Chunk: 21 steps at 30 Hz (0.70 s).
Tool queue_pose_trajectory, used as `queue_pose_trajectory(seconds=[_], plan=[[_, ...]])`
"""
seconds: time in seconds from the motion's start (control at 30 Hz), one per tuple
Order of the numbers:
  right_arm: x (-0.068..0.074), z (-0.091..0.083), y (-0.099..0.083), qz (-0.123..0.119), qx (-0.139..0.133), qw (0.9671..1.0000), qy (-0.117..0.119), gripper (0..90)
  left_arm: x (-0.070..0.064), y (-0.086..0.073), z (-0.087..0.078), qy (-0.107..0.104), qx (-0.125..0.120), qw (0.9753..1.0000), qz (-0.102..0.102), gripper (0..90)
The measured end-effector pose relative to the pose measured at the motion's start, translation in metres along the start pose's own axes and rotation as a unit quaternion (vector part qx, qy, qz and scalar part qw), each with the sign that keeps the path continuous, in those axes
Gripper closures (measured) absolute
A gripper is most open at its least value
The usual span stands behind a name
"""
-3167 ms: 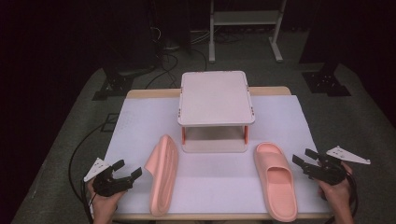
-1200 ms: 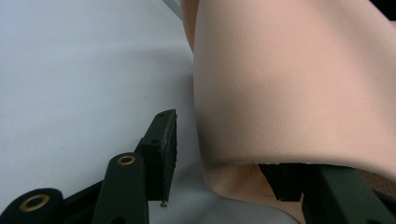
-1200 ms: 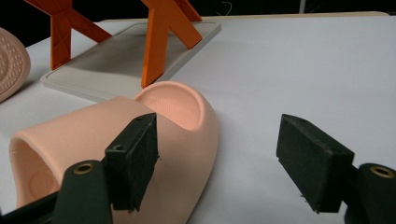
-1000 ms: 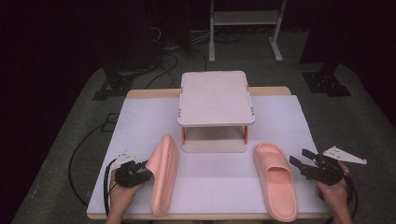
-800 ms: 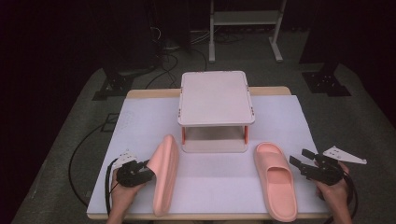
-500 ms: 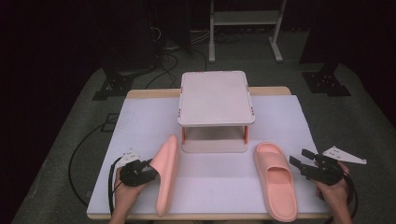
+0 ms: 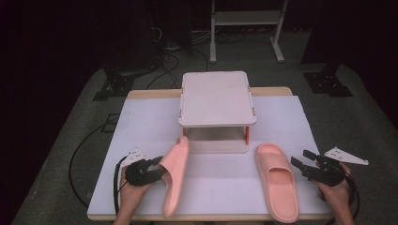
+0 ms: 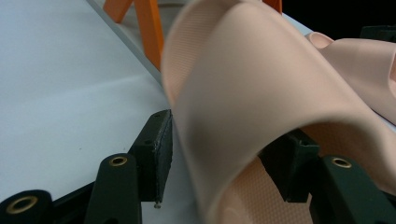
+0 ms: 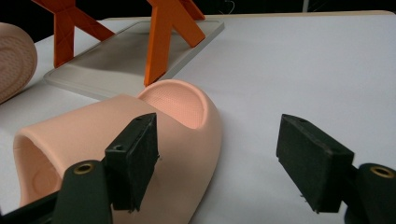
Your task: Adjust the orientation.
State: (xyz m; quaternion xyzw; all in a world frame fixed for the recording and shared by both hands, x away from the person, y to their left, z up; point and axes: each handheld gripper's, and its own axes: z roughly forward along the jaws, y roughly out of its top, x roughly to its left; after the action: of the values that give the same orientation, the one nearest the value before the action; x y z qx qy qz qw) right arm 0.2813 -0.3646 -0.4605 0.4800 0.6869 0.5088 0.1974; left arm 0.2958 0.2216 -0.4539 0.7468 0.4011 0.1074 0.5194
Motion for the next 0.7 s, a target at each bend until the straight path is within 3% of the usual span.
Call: queue_pose_trajectory(seconds=[0.7], plan=[[-0.001, -0.002, 0.0, 0.0, -0.006, 1.0, 0.005, 28.9, -0.026, 0.0, 0.033, -0.039, 0.028, 0.9985, 0.027, 36.4]])
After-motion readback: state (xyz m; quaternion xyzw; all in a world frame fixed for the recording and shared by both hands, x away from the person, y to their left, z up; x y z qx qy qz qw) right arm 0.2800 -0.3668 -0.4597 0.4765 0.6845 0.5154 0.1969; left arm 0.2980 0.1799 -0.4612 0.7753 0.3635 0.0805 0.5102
